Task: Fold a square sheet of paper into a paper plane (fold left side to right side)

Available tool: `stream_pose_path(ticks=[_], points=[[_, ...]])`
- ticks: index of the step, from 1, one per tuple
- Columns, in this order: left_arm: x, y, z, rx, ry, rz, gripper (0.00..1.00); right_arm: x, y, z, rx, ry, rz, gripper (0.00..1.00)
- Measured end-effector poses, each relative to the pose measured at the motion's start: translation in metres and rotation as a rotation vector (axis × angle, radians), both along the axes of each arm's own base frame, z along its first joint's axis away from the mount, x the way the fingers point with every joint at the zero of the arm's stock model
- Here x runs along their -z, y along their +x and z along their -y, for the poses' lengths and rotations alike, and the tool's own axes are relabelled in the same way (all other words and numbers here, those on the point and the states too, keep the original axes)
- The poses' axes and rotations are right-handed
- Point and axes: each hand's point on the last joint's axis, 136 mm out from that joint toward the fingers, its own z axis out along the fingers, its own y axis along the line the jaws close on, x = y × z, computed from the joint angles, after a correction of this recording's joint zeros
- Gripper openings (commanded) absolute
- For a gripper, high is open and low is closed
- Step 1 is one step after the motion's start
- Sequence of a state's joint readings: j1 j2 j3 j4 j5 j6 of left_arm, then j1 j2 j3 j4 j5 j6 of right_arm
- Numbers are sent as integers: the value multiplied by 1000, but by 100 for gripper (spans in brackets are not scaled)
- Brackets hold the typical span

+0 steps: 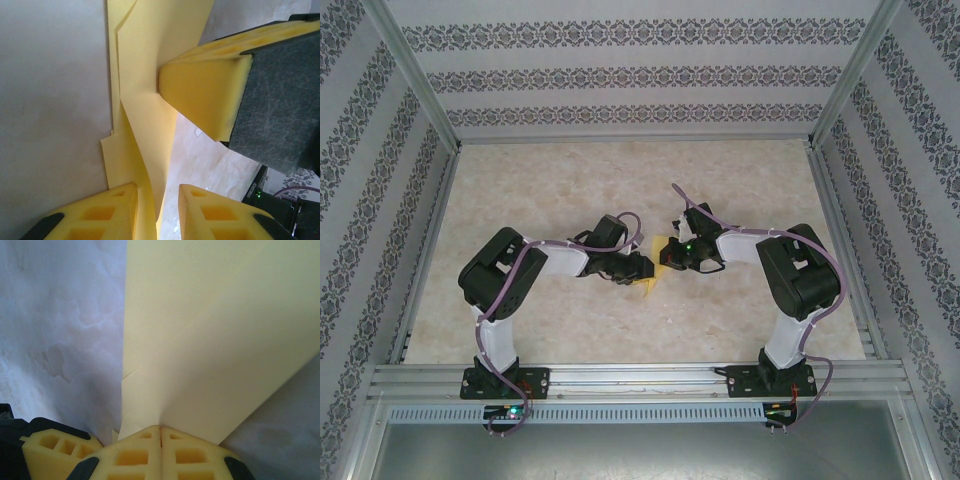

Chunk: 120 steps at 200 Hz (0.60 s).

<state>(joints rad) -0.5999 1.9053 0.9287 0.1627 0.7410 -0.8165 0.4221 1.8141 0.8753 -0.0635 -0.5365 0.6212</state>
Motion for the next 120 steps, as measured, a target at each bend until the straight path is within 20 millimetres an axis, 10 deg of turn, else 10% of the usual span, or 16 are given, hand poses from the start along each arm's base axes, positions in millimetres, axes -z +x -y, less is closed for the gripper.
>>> stream_pose_path(ticks=[120], points=[[1,4,12,10,-23,-6,21,0,0,0,-1,-1,0,0]])
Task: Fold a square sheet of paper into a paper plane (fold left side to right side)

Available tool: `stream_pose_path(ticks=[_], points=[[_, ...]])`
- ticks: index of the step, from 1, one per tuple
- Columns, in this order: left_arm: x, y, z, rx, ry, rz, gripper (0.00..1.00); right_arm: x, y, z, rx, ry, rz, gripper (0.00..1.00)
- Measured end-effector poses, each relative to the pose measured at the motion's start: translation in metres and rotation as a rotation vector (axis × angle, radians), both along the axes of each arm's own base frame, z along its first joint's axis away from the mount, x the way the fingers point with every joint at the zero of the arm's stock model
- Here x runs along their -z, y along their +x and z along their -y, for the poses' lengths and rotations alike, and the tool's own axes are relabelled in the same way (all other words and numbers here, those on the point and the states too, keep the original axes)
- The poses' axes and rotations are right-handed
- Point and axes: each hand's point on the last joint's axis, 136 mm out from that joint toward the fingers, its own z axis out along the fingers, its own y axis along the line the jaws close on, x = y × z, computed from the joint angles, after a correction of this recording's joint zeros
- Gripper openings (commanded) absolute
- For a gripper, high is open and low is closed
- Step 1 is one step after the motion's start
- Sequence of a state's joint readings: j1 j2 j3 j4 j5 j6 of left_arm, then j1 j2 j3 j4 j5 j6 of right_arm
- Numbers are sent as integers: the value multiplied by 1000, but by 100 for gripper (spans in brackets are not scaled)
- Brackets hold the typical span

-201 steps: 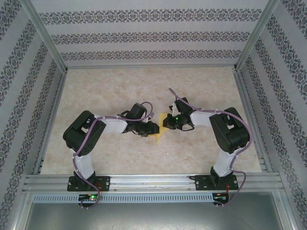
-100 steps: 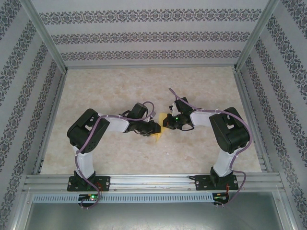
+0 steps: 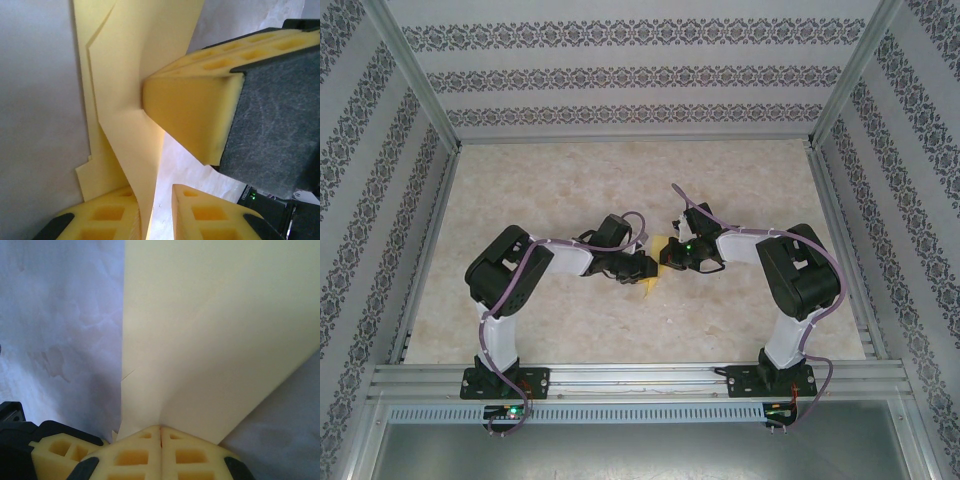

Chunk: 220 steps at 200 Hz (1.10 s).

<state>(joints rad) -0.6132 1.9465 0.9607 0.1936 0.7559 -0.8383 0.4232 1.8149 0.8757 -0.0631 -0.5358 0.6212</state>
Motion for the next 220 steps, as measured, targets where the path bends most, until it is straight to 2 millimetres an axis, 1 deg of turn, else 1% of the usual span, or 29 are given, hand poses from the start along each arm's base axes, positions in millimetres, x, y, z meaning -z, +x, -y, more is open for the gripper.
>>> stream_pose_path(ticks=[65,110,158,198,220], points=[[0,1,3,7,-5,-3,20,0,0,0,0,0,-1,0],[1,0,9,21,-8,-4,14,0,0,0,0,0,0,0],[2,0,12,23,-2,1,13,0,0,0,0,0,0,0],[1,0,11,19,0,7,18,0,0,0,0,0,0,0],[-2,-5,7,11,12,19,22,0,0,0,0,0,0,0]])
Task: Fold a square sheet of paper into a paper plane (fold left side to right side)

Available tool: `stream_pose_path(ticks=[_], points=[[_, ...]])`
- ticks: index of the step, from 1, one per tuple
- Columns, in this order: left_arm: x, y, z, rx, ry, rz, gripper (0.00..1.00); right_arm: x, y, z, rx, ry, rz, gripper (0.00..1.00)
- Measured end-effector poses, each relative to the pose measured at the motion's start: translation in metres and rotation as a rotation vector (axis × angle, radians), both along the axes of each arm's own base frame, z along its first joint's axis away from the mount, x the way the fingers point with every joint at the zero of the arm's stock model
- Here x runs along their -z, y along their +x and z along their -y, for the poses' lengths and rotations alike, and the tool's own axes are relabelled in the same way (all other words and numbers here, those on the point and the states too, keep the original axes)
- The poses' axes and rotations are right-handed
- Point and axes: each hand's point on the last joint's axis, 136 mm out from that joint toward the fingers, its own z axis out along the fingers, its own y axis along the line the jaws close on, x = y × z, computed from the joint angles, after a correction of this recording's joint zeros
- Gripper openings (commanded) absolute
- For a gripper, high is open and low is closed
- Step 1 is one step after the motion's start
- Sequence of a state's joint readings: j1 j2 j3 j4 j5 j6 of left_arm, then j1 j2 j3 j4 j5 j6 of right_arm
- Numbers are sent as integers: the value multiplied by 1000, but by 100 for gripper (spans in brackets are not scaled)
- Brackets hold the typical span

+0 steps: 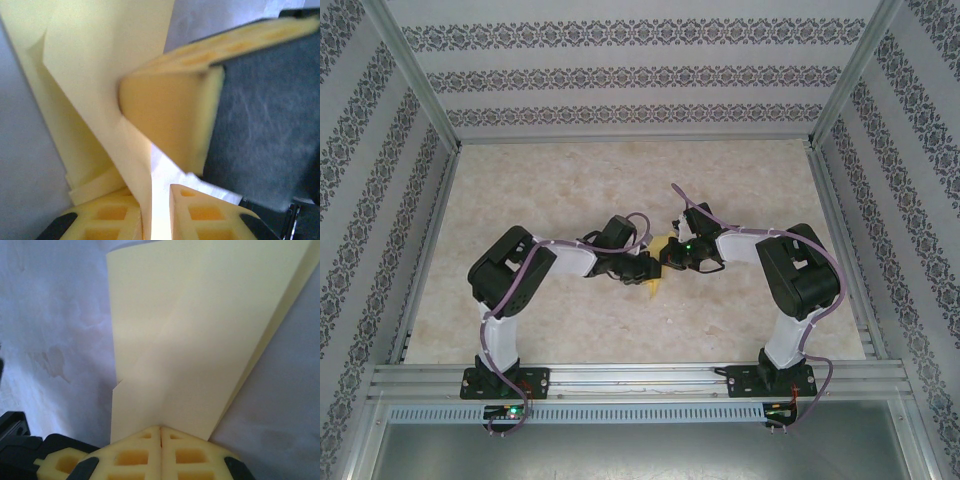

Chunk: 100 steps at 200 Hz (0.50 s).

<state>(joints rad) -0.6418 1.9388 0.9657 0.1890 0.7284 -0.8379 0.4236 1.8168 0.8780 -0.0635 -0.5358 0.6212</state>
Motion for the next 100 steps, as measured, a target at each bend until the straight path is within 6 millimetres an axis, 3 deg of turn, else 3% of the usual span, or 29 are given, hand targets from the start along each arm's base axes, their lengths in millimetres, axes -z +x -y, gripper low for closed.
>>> stream_pose_path(ticks=[55,100], points=[[-35,-12,-17,-22,6,64,27,0,0,-1,-3,-3,0,0],[-59,-14,-22,-19,-3,119,18,0,0,-2,-3,-6,2,0]])
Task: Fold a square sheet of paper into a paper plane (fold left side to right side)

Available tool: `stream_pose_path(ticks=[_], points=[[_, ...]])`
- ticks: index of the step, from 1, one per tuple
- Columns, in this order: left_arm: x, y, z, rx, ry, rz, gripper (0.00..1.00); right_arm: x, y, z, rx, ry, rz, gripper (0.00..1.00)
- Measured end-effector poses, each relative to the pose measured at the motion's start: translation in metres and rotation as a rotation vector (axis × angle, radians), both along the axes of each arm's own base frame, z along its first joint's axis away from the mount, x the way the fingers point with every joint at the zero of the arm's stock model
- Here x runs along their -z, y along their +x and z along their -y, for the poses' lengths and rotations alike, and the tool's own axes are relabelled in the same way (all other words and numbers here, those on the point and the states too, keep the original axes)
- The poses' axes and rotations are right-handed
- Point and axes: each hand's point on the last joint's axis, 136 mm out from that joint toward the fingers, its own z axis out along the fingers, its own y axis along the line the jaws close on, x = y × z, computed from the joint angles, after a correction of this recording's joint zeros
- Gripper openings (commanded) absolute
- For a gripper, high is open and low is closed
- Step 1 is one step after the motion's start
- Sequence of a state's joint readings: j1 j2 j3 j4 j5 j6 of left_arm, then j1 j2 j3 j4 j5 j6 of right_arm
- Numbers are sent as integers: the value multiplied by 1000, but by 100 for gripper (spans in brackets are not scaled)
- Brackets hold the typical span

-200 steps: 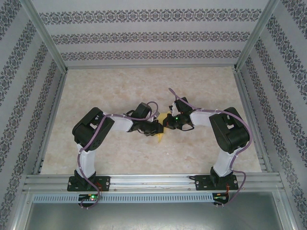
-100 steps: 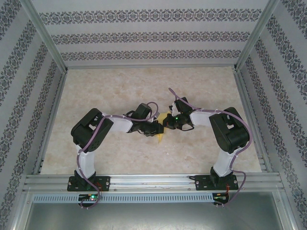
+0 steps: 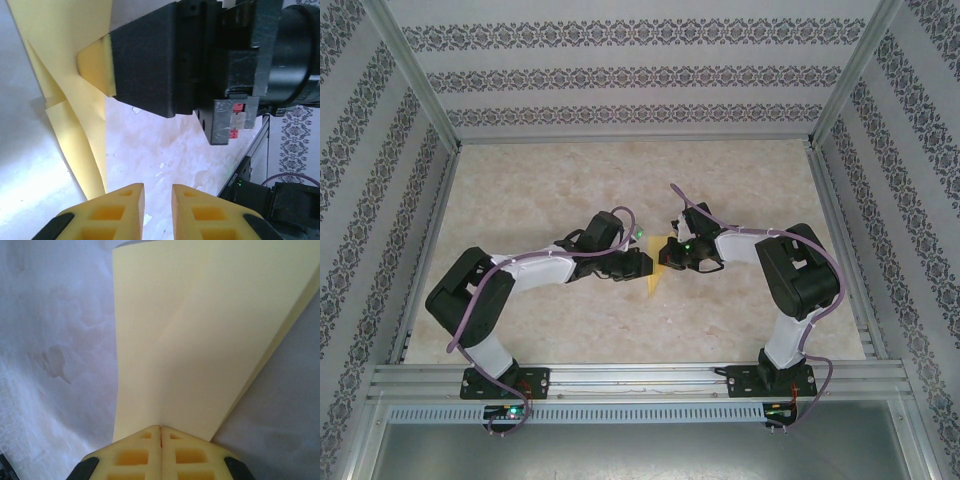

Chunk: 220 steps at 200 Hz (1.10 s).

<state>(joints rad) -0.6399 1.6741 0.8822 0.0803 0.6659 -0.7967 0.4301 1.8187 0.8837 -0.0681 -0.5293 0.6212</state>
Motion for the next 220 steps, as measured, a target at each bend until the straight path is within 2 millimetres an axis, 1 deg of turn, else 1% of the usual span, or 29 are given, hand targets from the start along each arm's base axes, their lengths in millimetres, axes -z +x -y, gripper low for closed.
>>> stream_pose_path(ticks=[19,69,89,118,142,187,220], points=[[5,-1,3,13,0,-18,17,0,0,0,0,0,0,0],[29,-5,18,52,19,-72,14,0,0,0,0,-2,-4,0],[32,-5,25,67,18,-78,14,0,0,0,0,-3,-5,0],[31,-6,34,86,10,-75,14,0,0,0,0,-3,-6,0],[32,-5,35,87,12,-76,14,0,0,0,0,-4,-6,0],[49,-9,31,87,54,-104,14,0,0,0,0,-6,-9,0],[54,-9,27,81,80,-107,13,0,0,0,0,-6,-9,0]])
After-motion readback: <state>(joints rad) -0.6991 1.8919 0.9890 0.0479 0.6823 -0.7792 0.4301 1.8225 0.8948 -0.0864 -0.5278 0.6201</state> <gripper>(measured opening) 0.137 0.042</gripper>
